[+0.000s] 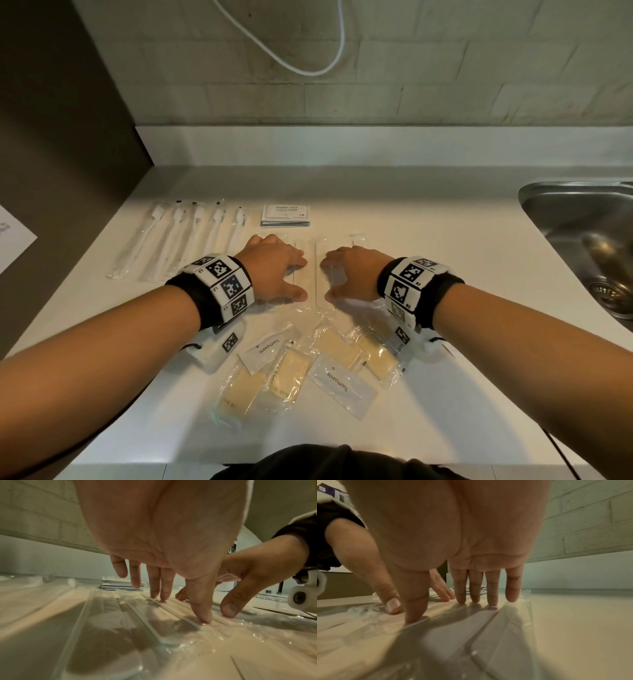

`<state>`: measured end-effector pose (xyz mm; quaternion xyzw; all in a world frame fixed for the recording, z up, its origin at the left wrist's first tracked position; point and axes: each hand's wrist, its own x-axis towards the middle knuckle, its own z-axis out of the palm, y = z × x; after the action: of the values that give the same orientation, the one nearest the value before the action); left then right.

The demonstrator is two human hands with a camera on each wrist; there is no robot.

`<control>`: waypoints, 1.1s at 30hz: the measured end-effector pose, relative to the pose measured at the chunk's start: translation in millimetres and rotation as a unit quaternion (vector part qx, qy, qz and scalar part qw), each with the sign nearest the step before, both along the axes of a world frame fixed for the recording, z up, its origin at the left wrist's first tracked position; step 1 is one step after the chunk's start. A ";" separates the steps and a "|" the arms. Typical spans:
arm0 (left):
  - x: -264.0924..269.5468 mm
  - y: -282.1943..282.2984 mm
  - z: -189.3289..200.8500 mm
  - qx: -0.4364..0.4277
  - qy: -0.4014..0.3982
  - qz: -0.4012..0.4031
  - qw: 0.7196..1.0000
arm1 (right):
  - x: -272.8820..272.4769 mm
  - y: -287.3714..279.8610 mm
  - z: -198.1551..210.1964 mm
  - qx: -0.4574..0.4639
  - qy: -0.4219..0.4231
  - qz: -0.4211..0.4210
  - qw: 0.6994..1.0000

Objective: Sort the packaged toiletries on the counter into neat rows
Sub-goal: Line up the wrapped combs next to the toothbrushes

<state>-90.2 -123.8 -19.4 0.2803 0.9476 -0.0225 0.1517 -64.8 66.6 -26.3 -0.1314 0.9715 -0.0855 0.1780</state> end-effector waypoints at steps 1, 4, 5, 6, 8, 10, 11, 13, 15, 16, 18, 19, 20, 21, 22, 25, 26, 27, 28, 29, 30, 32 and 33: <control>0.1 0.3 0.3 0.003 -0.001 0.000 1.000 | 0.5 -0.2 0.6 0.001 -0.001 0.001 1.000; -0.7 1.5 2.8 0.024 0.005 0.003 1.000 | 3.0 1.7 6.2 -0.006 0.002 -0.005 1.000; -0.9 1.5 3.6 0.038 0.011 0.005 0.999 | 4.1 3.8 9.9 -0.009 0.006 -0.008 1.000; -0.9 2.0 3.9 0.050 0.016 0.005 0.999 | 4.6 7.3 13.3 -0.009 0.013 -0.013 1.000; 0.0 5.5 4.1 0.064 0.022 -0.003 0.998 | 4.5 18.1 19.6 0.006 0.028 -0.029 0.999; 2.2 12.7 3.4 0.064 0.022 -0.017 0.998 | 3.9 31.0 22.7 0.037 0.022 -0.046 0.998; 3.6 16.9 2.9 0.060 0.020 -0.025 0.998 | 4.2 36.5 23.0 0.052 0.006 -0.054 0.997; 5.5 23.9 0.6 0.048 0.014 -0.039 0.998 | 6.2 42.9 21.5 0.068 -0.028 -0.063 0.995; 6.4 28.2 -2.7 0.033 0.010 -0.046 0.998 | 8.4 45.0 19.5 0.064 -0.032 -0.068 0.995; 6.3 29.4 -4.1 0.030 0.011 -0.045 0.998 | 8.4 44.6 18.4 0.059 -0.027 -0.069 0.995; 5.3 31.1 -5.7 0.031 0.011 -0.037 0.999 | 7.3 42.5 16.9 0.053 -0.020 -0.071 0.996; 4.6 31.8 -5.9 0.031 0.011 -0.033 0.999 | 6.9 41.0 16.0 0.048 -0.017 -0.072 0.996; 3.9 32.8 -6.2 0.029 0.011 -0.031 0.999 | 6.5 39.1 15.0 0.039 -0.013 -0.072 0.997; 3.2 33.5 -6.5 0.025 0.011 -0.029 0.999 | 7.0 36.9 14.1 0.032 -0.009 -0.070 0.997; 2.7 34.0 -6.8 0.024 0.010 -0.026 0.999 | 7.7 34.6 12.3 0.027 -0.007 -0.066 0.997; 2.4 34.2 -7.3 0.023 0.005 -0.016 1.000 | 11.2 29.1 7.5 0.037 -0.013 -0.046 0.998; 2.9 34.4 -7.1 0.023 0.005 -0.017 1.000 | 12.2 28.7 6.6 0.039 -0.013 -0.042 0.998; 3.7 34.6 -6.9 0.022 0.005 -0.020 1.000 | 12.9 28.7 6.6 0.039 -0.014 -0.039 0.998; 4.9 34.6 -6.4 0.022 0.007 -0.023 0.999 | 13.3 29.3 6.9 0.034 -0.014 -0.037 0.999; 6.1 34.4 -5.5 0.022 0.009 -0.025 0.999 | 13.7 30.3 7.9 0.026 -0.015 -0.038 0.999; 7.0 33.9 -4.6 0.023 0.011 -0.024 0.999 | 13.9 31.5 9.1 0.017 -0.016 -0.041 0.999; 8.0 32.0 -2.7 0.022 0.008 -0.018 1.000 | 14.5 33.8 11.4 0.009 -0.013 -0.044 0.999; 8.0 30.9 -2.9 0.018 0.004 -0.017 1.000 | 14.6 34.4 11.8 0.012 -0.012 -0.043 0.999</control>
<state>-82.2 -92.9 -22.3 0.2994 0.9434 -0.0088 0.1425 -50.2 101.0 -14.5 -0.0860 0.9750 -0.0828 0.1873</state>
